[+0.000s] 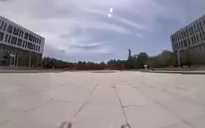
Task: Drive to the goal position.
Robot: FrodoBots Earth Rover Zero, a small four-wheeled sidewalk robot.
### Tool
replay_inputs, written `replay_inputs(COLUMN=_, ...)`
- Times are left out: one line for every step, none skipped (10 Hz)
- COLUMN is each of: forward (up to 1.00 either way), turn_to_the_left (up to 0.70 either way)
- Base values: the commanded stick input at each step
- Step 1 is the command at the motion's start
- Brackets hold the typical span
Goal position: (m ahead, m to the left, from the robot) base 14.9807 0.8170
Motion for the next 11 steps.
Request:
replay_inputs(forward=0.7, turn_to_the_left=0.0)
replay_inputs(forward=0.7, turn_to_the_left=0.0)
replay_inputs(forward=0.7, turn_to_the_left=0.0)
replay_inputs(forward=0.7, turn_to_the_left=0.0)
replay_inputs(forward=0.7, turn_to_the_left=0.0)
replay_inputs(forward=0.7, turn_to_the_left=0.0)
replay_inputs(forward=0.7, turn_to_the_left=0.0)
replay_inputs(forward=0.7, turn_to_the_left=0.0)
replay_inputs(forward=0.7, turn_to_the_left=0.0)
replay_inputs(forward=0.7, turn_to_the_left=0.0)
replay_inputs(forward=0.7, turn_to_the_left=0.0)
